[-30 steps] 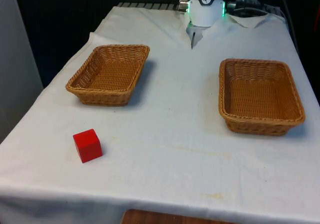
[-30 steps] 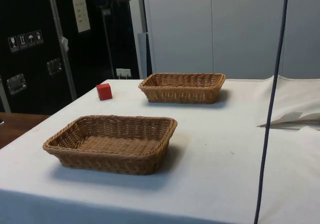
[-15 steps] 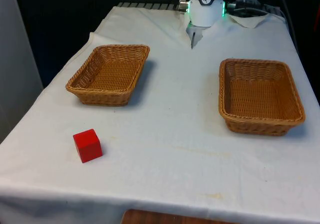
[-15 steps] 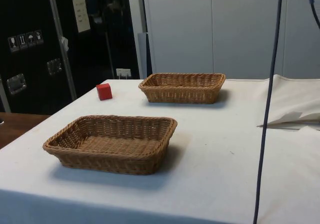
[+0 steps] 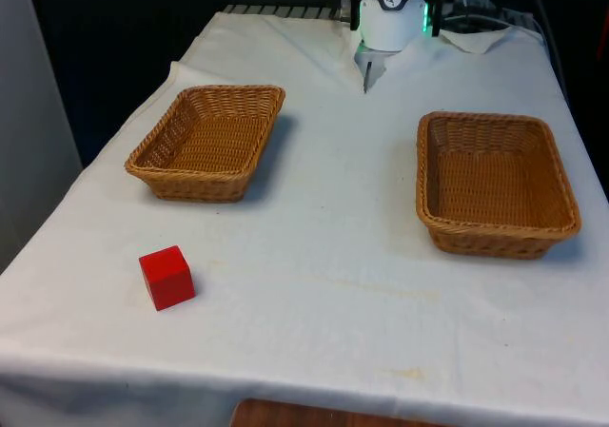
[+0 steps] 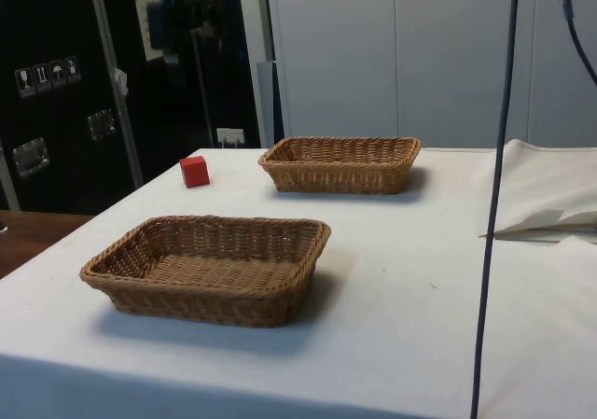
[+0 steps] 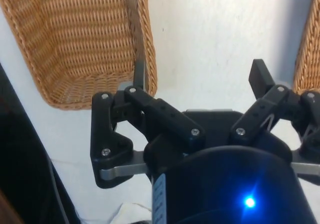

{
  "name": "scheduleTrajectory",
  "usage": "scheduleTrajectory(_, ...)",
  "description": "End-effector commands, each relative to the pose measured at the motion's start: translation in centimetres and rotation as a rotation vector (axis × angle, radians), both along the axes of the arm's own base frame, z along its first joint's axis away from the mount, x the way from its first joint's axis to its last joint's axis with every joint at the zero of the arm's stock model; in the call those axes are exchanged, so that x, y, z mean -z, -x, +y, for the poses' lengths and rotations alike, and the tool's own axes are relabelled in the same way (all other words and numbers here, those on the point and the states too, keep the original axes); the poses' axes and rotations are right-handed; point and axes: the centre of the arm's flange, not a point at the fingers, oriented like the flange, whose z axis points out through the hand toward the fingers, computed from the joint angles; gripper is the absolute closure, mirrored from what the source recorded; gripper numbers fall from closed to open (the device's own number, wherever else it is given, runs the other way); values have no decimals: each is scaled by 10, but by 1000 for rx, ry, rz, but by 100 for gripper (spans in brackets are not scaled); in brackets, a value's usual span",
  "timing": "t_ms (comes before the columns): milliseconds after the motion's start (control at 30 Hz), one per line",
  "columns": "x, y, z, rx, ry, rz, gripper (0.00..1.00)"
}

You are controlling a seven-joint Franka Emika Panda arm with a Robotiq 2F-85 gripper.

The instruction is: Pick up the red cube and place it into the right basket.

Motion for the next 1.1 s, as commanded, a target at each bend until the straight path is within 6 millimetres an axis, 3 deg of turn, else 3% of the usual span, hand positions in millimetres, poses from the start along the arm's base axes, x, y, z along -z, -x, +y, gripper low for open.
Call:
scheduleTrajectory(0, 3, -3, 0, 12, -7, -10, 0)
scheduleTrajectory(467, 22, -13, -2, 64, 2, -41, 0)
scheduleTrajectory(1067, 41, -28, -30, 120, 9, -51, 0)
